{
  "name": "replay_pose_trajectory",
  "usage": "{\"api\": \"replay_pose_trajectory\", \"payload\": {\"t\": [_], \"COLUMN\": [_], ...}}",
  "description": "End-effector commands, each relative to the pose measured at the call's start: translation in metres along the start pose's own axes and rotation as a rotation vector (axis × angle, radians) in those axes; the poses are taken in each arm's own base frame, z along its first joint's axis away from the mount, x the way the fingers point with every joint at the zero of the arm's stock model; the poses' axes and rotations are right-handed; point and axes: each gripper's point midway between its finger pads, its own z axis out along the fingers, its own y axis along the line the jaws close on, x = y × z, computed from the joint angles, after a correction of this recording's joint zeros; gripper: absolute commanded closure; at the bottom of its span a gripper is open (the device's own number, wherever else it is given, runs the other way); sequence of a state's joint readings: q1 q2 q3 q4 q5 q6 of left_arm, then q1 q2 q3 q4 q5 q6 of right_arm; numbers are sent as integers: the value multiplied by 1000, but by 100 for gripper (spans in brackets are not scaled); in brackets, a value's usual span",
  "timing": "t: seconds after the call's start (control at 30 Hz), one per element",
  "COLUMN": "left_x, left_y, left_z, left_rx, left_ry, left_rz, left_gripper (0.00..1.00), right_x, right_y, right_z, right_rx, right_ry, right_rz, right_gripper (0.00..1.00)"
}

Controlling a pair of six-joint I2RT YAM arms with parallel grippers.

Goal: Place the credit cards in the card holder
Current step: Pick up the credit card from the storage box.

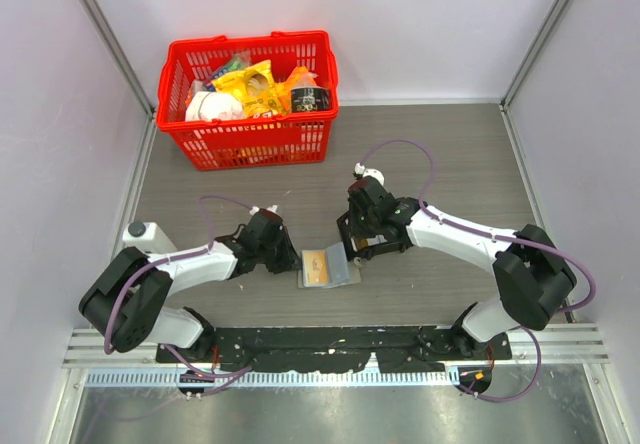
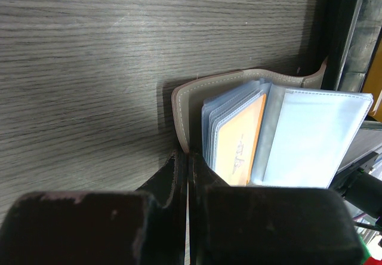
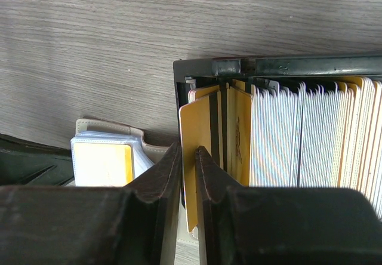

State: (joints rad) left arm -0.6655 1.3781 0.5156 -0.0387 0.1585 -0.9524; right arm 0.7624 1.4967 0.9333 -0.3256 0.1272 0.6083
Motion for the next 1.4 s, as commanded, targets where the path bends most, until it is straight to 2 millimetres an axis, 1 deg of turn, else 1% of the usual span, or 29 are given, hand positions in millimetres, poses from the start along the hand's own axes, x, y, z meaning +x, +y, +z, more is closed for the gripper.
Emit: {"api": "replay_pose_trajectory", "payload": {"t": [0.0,0.13,0.27,0.3,0.33,0.37,0.4,0.5,0.67,0.8,1.13,1.23,1.3,1.37], "left_x": [12,13,13,13,13,13,13,13,13,13,14,14,14,13], "left_y": [26,26,27,26,27,26,26,27,26,25,25,25,26,25], "left_z": [1,1,1,1,2,2,2,2,2,4,5,4,4,5], "left_rx": [-98,-98,-100,-99,-101,-98,-99,-101,-100,-99,-99,-100,-101,-99], "left_ry": [37,40,42,43,41,42,43,46,48,50,57,57,55,55], "left_rz": [25,29,29,29,26,28,27,27,28,28,30,29,32,30], "left_gripper": [100,100,100,100,100,100,100,100,100,100,100,100,100,100], "right_x": [-18,-16,-16,-17,-17,-17,-14,-13,-11,-11,-14,-15,-15,-14], "right_y": [33,34,36,36,36,36,41,40,40,42,40,41,41,41], "right_z": [-13,-11,-13,-13,-12,-12,-13,-11,-8,-9,-9,-10,-10,-10], "right_rx": [-140,-143,-161,-165,-166,-166,-196,-199,-205,-227,-262,-277,-283,-286], "right_ry": [-51,-40,-40,-37,-36,-34,-15,-11,-1,2,3,2,3,3], "right_rz": [43,45,49,49,51,54,53,59,64,83,128,139,141,144], "right_gripper": [84,85,84,82,81,81,81,81,84,80,78,78,82,81]}}
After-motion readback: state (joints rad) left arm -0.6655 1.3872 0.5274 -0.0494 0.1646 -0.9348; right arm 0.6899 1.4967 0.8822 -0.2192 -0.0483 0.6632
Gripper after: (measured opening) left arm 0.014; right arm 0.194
